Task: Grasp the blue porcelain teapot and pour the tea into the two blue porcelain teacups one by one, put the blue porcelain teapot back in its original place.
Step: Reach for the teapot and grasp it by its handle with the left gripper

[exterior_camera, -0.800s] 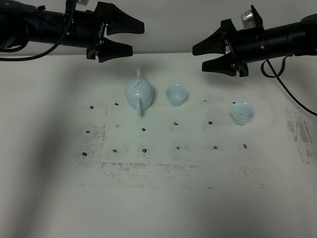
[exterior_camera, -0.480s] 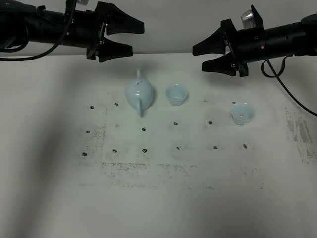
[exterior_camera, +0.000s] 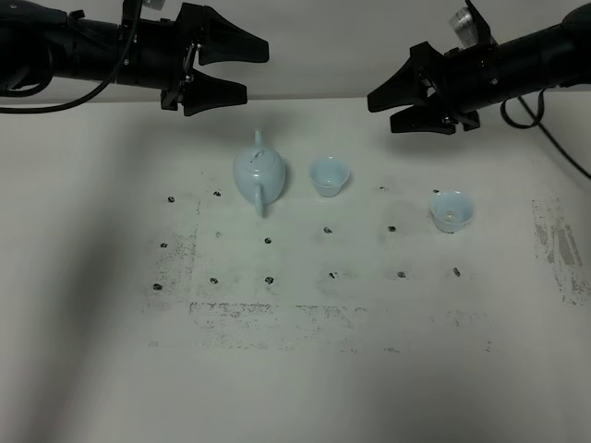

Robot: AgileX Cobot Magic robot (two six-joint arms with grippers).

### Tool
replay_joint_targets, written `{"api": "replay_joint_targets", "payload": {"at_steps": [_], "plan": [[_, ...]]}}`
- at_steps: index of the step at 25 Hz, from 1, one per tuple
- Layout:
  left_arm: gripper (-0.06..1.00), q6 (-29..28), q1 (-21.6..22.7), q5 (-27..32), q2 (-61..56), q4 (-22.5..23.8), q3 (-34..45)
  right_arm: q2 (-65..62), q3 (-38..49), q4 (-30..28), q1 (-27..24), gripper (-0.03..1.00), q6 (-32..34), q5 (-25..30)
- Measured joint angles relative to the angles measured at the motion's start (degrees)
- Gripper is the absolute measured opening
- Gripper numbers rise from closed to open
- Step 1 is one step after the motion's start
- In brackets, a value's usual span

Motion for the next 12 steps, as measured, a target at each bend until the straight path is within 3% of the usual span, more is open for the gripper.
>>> {"api": "replay_joint_targets", "payload": {"at_steps": [8,10,12], "plan": [[0.08,0.00,0.00,0.00,0.00,0.00,0.00,-5.73,-7.10,-39.45,0.02,0.52,17.22,0.19],[0.08,0.00,0.00,0.00,0.00,0.00,0.00,-7.72,-7.10,-45.78,0.02,0.52,19.49,0.29],[0.08,0.00,0.00,0.00,0.00,0.00,0.00,-9.51,-7.10,-48.46,0.02,0.52,20.20,0.33]]}}
